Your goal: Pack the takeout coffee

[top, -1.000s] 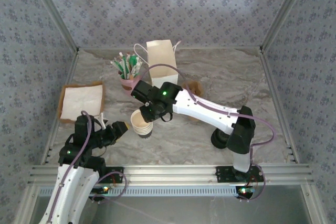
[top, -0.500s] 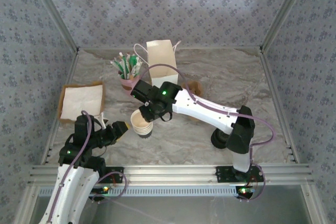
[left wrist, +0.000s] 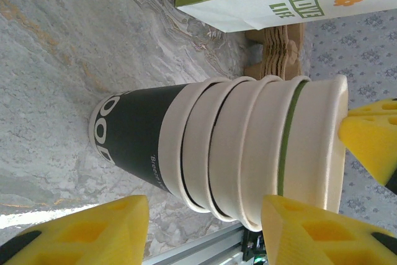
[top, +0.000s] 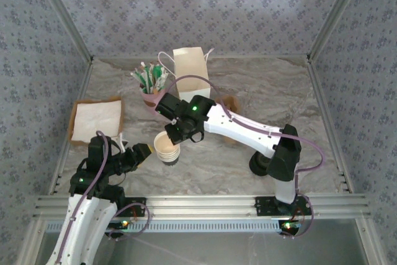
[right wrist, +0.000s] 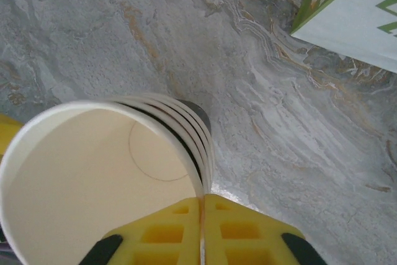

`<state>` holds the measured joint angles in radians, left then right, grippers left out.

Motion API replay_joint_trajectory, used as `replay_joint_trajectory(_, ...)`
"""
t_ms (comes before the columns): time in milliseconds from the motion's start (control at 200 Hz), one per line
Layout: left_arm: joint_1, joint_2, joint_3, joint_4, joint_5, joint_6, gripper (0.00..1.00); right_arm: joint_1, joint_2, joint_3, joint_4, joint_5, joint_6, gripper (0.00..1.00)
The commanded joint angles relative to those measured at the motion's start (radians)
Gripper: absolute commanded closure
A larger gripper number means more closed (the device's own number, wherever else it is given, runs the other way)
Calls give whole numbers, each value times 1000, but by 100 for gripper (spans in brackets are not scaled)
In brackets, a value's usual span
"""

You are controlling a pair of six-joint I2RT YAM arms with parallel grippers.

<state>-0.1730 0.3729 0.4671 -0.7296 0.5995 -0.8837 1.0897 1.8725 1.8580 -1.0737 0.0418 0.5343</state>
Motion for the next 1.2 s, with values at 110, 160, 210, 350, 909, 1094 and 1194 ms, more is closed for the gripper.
replay_joint_trajectory(110, -3, -24, 10, -2, 18, 6, 49, -19, -13, 32, 2, -42, 21, 100)
replay_joint_trajectory(160, -3, -33, 15, -11, 10, 6, 49, -22, -23, 27, 9, -50, 25, 100)
replay_joint_trajectory(210, -4, -44, 20, -17, 1, 4, 49, -27, -34, 20, 18, -56, 29, 100)
replay_joint_trajectory(350, -4, -71, 25, -31, -15, -3, 49, -37, -69, -7, 60, -74, 41, 100)
replay_joint_trajectory(909, -3, -28, 105, -57, -61, 33, 40, -89, -173, 28, 84, -132, 31, 100)
replay_joint_trajectory(1094, -5, -7, 191, -120, -130, 98, 19, -101, -259, 30, 88, -124, 17, 100)
replay_joint_trajectory(1194, -3, 11, 240, -135, -147, 116, 12, -110, -314, 14, 84, -114, 7, 100)
